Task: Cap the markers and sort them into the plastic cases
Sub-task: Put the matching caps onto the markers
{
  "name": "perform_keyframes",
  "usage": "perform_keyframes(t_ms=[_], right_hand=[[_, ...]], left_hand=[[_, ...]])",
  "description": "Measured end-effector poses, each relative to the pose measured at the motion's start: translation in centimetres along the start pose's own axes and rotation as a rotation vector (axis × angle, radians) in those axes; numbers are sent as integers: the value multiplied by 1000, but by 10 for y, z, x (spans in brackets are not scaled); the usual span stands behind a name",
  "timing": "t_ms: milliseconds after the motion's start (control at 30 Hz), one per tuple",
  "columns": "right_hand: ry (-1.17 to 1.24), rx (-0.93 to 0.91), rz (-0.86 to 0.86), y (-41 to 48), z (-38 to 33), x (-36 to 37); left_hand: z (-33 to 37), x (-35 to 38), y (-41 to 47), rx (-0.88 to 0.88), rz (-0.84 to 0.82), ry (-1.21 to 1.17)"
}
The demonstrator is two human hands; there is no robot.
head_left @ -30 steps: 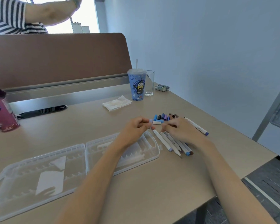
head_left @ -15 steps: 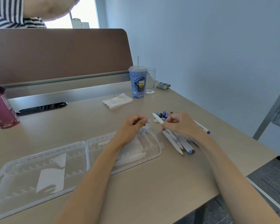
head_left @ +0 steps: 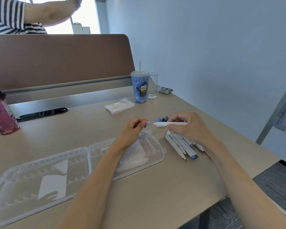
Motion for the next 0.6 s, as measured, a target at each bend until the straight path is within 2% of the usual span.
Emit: perform_keyframes(t_ms=[300,600], right_hand=[[34,-52,-27,-1,3,5],[74,-77,50,-5,8,3]], left_hand=[[5,13,2,30,-69,83],[14,28,12,100,-126,182]])
Point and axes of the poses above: each hand's wrist, its own y-axis towards the middle knuckle, its own x-axis out of the palm, z = x × y, the point moved 4 cm from there along y, towards the middle knuckle, and after that the axes turned 2 degrees about y, right-handed, at the moved point
